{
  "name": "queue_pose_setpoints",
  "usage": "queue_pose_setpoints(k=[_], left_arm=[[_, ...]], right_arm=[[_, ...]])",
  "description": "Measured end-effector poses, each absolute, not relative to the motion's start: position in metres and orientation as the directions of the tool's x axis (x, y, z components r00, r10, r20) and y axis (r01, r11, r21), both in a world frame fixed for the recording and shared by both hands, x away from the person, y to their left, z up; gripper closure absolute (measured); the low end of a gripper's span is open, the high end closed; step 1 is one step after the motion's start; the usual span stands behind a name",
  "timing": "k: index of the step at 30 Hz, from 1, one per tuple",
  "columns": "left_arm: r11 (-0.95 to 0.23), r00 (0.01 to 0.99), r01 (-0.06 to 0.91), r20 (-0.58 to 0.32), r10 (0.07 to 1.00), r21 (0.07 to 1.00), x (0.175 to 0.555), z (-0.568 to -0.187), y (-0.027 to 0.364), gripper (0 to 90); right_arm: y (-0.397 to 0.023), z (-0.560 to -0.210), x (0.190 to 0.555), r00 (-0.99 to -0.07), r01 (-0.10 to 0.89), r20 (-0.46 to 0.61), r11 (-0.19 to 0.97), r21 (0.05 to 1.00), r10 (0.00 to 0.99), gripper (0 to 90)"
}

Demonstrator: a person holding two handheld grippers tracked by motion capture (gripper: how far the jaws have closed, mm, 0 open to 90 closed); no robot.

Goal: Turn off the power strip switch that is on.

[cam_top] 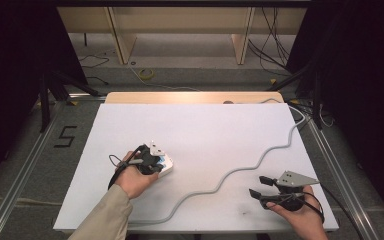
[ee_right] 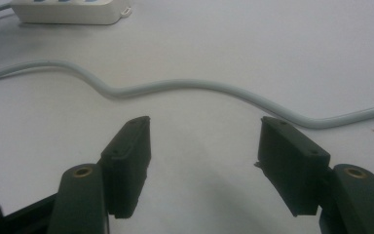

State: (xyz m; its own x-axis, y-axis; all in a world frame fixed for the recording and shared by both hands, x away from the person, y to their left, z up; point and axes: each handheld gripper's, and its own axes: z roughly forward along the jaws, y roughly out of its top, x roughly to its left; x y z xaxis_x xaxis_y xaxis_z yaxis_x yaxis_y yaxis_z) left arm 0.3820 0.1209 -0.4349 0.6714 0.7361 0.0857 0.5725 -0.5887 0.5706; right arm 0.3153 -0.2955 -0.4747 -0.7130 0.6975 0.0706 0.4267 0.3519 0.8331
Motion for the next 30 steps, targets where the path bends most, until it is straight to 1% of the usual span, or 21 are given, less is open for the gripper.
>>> queue_pose_setpoints(k=[30], left_arm=[[-0.607,0.679,0.580,0.089,0.728,0.543,0.395,-0.434,0.113,89.9]], right_arm=[[-0.296,-0.475,0.315,-0.714,0.425,0.071,0.351,0.834,0.697,37.7]])
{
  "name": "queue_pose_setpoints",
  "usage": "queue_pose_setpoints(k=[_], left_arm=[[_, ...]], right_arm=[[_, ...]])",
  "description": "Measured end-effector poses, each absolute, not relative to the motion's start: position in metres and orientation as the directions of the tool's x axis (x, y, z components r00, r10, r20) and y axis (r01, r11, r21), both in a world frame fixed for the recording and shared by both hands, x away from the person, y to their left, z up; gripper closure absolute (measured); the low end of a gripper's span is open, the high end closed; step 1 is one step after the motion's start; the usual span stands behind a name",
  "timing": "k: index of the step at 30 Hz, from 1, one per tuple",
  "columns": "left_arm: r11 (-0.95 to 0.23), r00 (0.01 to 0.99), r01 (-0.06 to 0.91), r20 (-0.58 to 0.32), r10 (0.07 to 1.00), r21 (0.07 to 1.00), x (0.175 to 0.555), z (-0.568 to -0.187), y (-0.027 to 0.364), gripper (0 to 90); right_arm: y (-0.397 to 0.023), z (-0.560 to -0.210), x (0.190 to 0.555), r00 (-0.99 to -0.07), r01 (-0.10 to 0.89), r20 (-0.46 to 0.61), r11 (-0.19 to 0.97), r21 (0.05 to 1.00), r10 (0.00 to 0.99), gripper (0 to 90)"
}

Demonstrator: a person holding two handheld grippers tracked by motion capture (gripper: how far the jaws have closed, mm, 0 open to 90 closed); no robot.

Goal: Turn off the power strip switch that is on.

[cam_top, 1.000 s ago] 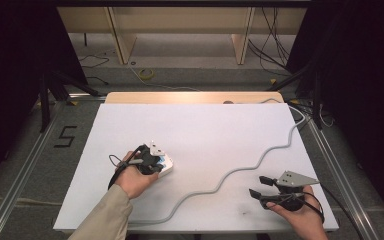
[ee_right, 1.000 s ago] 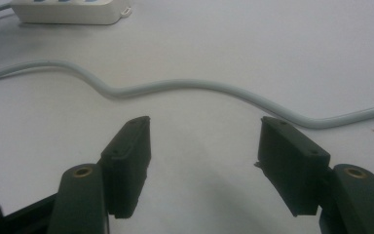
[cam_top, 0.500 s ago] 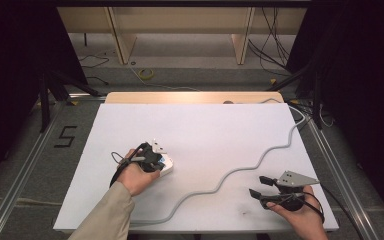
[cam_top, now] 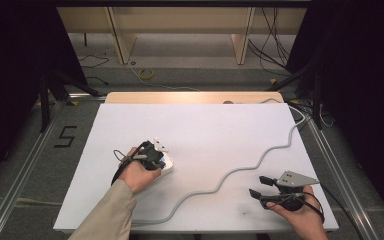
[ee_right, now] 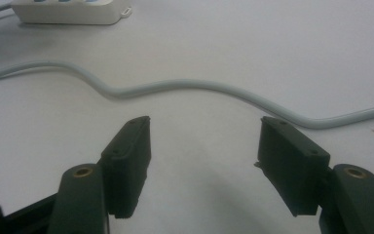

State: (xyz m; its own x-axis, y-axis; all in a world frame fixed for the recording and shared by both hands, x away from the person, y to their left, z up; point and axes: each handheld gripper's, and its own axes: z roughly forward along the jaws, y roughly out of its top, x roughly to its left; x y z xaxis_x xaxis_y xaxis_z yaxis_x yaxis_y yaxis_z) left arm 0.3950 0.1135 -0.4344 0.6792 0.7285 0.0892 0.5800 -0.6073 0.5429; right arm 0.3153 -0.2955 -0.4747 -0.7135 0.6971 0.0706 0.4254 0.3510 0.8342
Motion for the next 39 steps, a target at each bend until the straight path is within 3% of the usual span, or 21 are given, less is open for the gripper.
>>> queue_pose_setpoints(k=[39], left_arm=[[-0.628,0.684,0.587,0.103,0.722,0.511,0.406,-0.435,0.106,89.9]], right_arm=[[-0.296,-0.474,0.315,-0.713,0.425,0.071,0.350,0.835,0.698,37.6]])
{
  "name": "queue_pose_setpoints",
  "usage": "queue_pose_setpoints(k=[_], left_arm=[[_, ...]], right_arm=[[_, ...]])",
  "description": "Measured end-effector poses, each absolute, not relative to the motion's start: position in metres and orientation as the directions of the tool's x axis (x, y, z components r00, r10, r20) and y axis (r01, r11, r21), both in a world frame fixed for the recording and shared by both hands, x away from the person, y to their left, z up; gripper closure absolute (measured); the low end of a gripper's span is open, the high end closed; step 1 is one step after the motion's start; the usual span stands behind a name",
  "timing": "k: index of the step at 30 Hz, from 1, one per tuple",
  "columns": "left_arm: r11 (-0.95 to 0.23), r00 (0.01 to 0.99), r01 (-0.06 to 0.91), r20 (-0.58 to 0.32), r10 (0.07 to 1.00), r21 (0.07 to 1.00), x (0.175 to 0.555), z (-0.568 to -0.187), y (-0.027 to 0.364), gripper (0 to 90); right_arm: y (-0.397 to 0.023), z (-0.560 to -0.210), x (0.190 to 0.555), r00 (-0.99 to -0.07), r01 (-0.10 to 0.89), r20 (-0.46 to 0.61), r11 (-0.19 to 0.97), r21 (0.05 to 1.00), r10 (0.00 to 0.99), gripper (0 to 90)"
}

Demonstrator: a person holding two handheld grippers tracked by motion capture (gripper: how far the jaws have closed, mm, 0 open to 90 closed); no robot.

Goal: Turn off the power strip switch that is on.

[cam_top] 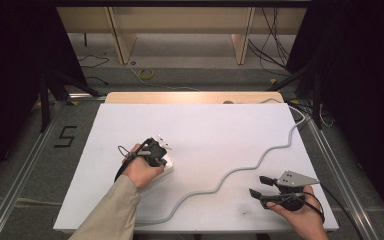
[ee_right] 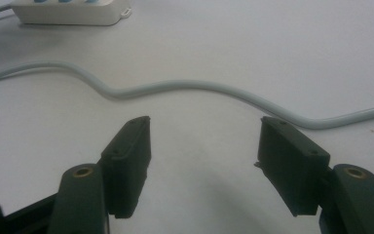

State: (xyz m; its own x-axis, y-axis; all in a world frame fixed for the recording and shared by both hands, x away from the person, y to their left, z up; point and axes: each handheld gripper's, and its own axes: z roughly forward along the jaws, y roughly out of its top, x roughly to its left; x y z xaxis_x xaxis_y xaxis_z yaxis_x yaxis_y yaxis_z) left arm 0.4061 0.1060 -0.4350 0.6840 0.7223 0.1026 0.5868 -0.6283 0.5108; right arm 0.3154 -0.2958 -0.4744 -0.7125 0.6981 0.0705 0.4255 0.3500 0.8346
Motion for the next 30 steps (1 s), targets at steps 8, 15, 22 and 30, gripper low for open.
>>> queue_pose_setpoints(k=[8,15,22,30], left_arm=[[-0.632,0.684,0.591,0.103,0.722,0.501,0.4083,-0.4366,0.1049,89.9],[-0.639,0.688,0.596,0.102,0.719,0.487,0.4106,-0.4378,0.1038,89.9],[-0.645,0.692,0.596,0.101,0.714,0.478,0.4124,-0.4387,0.1039,89.9],[-0.642,0.690,0.603,0.095,0.717,0.474,0.4149,-0.4400,0.1022,89.9]], right_arm=[[-0.2958,-0.4745,0.3154,-0.713,0.426,0.071,0.350,0.834,0.698,37.7],[-0.2959,-0.4746,0.3155,-0.713,0.425,0.070,0.351,0.834,0.698,37.7],[-0.2956,-0.4746,0.3155,-0.715,0.427,0.072,0.352,0.833,0.696,37.6],[-0.2951,-0.4749,0.3156,-0.714,0.428,0.073,0.351,0.833,0.696,37.6]])
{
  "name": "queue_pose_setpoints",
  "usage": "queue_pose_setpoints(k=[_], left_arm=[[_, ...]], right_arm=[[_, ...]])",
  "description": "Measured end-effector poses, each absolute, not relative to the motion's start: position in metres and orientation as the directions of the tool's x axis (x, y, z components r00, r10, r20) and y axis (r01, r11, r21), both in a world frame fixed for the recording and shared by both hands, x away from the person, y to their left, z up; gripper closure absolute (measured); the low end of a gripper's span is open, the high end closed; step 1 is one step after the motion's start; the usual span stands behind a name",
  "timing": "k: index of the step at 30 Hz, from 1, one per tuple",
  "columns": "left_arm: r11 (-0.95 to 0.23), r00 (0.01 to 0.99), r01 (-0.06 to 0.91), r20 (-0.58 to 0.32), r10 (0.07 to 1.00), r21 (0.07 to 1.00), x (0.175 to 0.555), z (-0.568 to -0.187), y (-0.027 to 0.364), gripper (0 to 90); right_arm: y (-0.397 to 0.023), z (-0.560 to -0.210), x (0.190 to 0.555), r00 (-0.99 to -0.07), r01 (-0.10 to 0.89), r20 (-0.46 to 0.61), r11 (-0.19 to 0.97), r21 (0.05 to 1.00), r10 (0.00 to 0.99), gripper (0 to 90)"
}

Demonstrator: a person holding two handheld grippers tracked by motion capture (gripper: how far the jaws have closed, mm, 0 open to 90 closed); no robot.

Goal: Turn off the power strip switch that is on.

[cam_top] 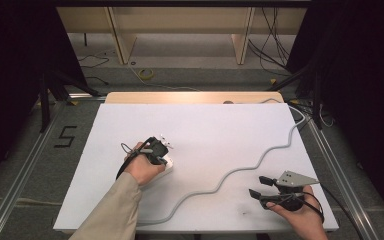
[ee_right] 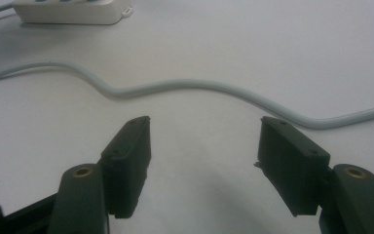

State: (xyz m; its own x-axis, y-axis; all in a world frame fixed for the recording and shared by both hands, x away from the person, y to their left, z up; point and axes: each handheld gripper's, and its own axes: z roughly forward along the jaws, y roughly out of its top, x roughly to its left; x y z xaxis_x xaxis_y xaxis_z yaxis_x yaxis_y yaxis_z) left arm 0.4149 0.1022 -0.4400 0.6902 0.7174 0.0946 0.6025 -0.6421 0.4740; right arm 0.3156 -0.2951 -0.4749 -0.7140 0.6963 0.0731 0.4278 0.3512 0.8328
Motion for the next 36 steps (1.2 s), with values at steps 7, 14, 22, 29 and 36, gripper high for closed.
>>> queue_pose_setpoints(k=[7,14,22,29,36], left_arm=[[-0.651,0.695,0.603,0.096,0.712,0.461,0.4174,-0.4405,0.1033,89.9],[-0.655,0.697,0.603,0.097,0.710,0.455,0.4183,-0.4402,0.1027,89.9],[-0.653,0.697,0.604,0.094,0.711,0.458,0.4184,-0.4407,0.1020,89.9],[-0.677,0.707,0.598,0.116,0.698,0.429,0.4196,-0.4394,0.0989,89.9],[-0.687,0.710,0.597,0.126,0.692,0.414,0.4199,-0.4388,0.0977,90.0]], right_arm=[[-0.2950,-0.4748,0.3154,-0.714,0.427,0.072,0.352,0.833,0.696,37.6],[-0.2955,-0.4742,0.3154,-0.714,0.424,0.070,0.351,0.835,0.696,37.6],[-0.2949,-0.4749,0.3154,-0.715,0.430,0.074,0.353,0.831,0.696,37.7],[-0.2954,-0.4747,0.3155,-0.714,0.429,0.074,0.352,0.832,0.696,37.6],[-0.2951,-0.4747,0.3153,-0.714,0.429,0.074,0.352,0.832,0.696,37.6]])
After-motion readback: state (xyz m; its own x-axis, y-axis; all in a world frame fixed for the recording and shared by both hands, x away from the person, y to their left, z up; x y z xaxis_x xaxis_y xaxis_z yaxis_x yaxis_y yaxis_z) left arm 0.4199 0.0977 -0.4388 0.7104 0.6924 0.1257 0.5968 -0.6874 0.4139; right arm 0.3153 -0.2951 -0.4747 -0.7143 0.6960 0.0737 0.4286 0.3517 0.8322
